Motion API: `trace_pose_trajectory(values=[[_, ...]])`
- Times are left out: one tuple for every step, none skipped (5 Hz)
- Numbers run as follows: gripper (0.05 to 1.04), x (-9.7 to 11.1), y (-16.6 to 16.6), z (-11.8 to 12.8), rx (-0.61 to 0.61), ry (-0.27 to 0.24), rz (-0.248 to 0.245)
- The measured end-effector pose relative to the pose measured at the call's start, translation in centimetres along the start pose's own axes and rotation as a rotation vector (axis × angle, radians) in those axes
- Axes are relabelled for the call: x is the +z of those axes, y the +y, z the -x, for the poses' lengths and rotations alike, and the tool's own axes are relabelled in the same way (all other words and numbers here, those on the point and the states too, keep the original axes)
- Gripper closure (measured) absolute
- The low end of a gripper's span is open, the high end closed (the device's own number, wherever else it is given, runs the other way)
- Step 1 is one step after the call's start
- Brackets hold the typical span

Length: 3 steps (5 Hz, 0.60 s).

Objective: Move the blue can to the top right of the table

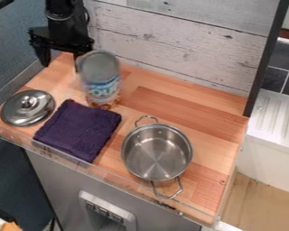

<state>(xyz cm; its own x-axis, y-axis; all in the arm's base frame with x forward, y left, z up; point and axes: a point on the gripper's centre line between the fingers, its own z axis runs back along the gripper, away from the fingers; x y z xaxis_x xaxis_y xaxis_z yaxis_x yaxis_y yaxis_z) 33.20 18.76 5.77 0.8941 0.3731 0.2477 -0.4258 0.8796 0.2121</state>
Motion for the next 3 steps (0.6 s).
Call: trace_pose_trajectory(values=[[0.083,-0.24,0.5,-0.21,0.019,-0.015,0.006],[0.083,-0.33,0.63,0.08,0.002,0.003,0.01],[0.083,-0.27,0.37,0.14,-0.009,0.006,0.027]])
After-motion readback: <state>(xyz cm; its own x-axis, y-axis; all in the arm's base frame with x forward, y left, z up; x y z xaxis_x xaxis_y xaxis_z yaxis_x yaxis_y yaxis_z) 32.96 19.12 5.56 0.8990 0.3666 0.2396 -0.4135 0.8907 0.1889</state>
